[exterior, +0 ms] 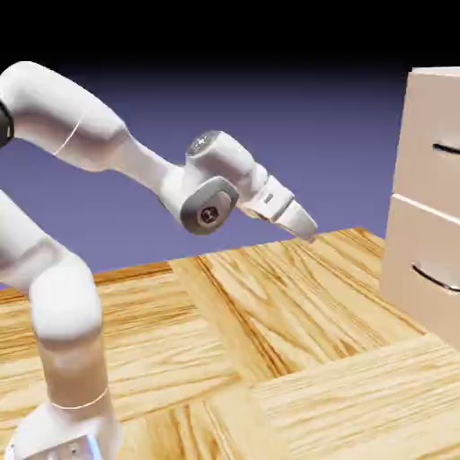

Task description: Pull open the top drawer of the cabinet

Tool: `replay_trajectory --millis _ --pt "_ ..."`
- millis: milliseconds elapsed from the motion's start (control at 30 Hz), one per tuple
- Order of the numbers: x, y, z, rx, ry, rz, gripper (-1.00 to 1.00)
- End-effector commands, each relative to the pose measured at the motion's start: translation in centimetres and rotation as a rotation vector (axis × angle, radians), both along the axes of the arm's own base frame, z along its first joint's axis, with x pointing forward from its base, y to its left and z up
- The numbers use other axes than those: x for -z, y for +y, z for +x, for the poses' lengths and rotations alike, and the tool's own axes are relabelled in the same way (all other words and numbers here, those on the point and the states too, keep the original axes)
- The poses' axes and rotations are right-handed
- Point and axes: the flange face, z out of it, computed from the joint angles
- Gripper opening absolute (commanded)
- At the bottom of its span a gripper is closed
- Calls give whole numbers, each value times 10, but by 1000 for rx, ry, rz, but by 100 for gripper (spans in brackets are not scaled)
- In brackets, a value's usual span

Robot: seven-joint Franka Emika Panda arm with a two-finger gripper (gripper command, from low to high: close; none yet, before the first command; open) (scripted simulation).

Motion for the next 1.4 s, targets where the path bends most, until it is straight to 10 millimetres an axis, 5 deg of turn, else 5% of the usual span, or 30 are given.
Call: replay_trajectory --millis 0,400,867,1133,1367 --pt "1 -8 8 37 10 48 0" --pt "40 -104 93 508 105 518 0" --pt "85 -196 157 1007 0 856 0" --pt "76 -218 194 1154 -188 996 0" --pt "45 -205 234 1150 -383 1118 0"
